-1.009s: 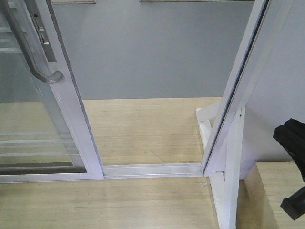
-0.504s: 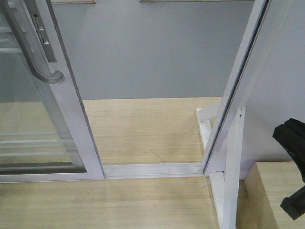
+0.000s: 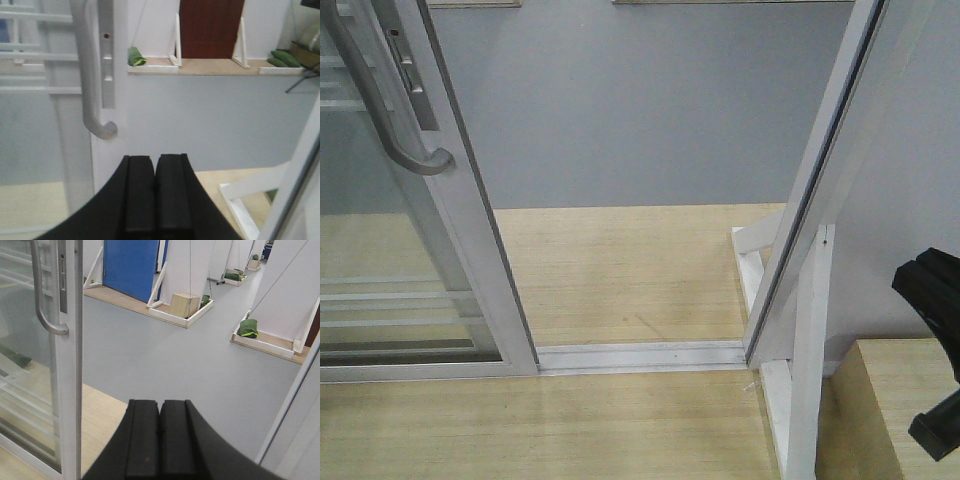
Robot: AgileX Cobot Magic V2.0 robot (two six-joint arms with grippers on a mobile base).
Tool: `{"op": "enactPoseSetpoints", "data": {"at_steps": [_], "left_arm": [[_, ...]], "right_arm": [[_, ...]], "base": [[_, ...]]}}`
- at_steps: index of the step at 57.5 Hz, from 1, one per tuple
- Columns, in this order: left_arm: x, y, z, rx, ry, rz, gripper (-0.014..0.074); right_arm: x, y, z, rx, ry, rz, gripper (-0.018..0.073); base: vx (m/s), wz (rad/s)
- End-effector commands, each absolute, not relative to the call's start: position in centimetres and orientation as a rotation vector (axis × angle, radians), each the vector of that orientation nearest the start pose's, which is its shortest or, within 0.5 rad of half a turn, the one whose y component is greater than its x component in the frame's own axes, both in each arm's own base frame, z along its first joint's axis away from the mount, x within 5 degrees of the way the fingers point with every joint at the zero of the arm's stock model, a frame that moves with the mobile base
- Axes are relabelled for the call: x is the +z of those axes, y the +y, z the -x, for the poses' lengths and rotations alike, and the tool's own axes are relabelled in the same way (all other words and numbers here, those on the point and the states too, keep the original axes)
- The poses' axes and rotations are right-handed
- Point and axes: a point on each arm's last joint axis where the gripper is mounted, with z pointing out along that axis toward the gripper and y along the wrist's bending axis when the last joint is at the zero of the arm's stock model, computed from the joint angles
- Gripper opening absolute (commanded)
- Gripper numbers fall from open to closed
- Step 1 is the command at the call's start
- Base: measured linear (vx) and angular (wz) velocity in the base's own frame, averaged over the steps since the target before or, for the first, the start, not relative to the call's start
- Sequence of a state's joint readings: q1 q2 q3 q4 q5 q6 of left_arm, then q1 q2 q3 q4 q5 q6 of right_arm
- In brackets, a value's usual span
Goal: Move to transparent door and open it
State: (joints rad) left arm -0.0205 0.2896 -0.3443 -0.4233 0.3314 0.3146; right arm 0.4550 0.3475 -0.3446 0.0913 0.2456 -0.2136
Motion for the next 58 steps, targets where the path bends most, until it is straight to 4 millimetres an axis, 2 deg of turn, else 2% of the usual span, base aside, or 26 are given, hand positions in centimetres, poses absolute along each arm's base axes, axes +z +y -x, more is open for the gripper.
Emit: {"op": "enactPoseSetpoints", "data": {"at_steps": [1, 14, 20, 26, 41, 58], "left_arm": [[30.1, -0.6, -7.6, -0.141, 1.61, 0.027, 0.0003], [30.2, -0.4, -7.6, -0.101, 1.597, 0.023, 0.0003], [29.6, -0.4, -7.5, -0.092, 1.607, 0.014, 0.0003], [27.5, -0.4, -6.8, -0.087, 1.615, 0.009, 0.0003], [19.9, -0.1, -5.5, -0.094, 1.5, 0.054, 0.0003], [19.5, -0.2, -5.7, -0.104, 1.577, 0.049, 0.0003]], "right_arm": [[30.0, 3.9, -7.7, 0.261, 1.562, 0.475, -0.0004], [30.0, 3.9, -7.7, 0.261, 1.562, 0.475, -0.0004], [30.0, 3.9, -7.7, 0.261, 1.562, 0.475, -0.0004], [30.0, 3.9, -7.7, 0.261, 1.562, 0.475, -0.0004], [30.0, 3.9, -7.7, 0.261, 1.562, 0.475, -0.0004], [30.0, 3.9, -7.7, 0.261, 1.567, 0.477, -0.0004]], "base": [[0.0, 0.0], [0.0, 0.0], [0.0, 0.0], [0.0, 0.0], [0.0, 0.0], [0.0, 0.0]]}}
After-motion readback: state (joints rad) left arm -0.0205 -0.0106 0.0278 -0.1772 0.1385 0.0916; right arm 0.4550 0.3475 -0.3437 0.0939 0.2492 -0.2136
